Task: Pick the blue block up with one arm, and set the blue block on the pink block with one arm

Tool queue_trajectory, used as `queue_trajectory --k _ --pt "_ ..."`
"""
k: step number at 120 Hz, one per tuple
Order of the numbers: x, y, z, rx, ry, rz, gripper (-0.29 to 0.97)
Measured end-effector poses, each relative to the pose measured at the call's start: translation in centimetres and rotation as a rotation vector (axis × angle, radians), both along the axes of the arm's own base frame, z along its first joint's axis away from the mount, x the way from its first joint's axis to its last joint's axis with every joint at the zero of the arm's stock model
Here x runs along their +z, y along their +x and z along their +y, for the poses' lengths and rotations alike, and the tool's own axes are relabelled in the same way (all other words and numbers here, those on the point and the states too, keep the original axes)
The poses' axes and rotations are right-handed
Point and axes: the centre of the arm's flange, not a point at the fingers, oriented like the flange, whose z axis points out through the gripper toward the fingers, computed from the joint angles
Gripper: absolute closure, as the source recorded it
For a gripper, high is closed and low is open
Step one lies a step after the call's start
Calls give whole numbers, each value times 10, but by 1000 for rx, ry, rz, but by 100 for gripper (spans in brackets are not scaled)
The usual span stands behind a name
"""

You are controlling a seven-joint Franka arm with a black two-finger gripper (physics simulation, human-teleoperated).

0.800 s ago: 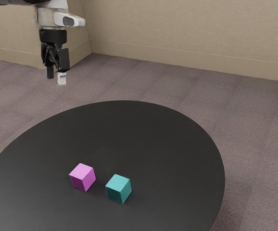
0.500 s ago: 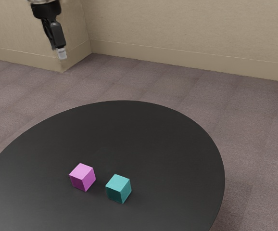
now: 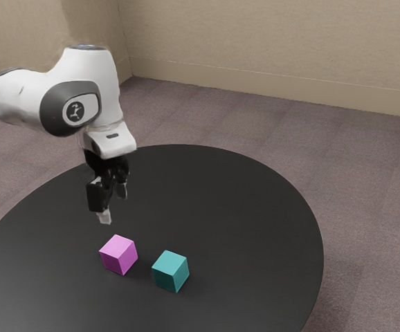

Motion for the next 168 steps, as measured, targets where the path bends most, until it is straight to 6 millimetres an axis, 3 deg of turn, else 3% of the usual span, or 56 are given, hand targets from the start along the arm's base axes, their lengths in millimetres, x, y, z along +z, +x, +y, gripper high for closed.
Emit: queue_trajectory --k 7,20,43,60,71,90,120,144,168 --pt "-36 12 8 -21 -44 22 0" --pt "-75 22 9 -107 -49 3 0" --pt "-111 -4 -27 -305 -45 -148 0" --pt "-116 -18 -41 -319 -96 -267 0" --pt "-129 -24 -47 -303 -136 -288 0" --pt "-148 -16 -25 -223 -168 -279 0" --pt "-151 -9 -37 -357 -124 -224 0" --pt "-142 19 -42 -372 -146 -239 0" --pt "-157 39 -31 -354 -150 -210 0"
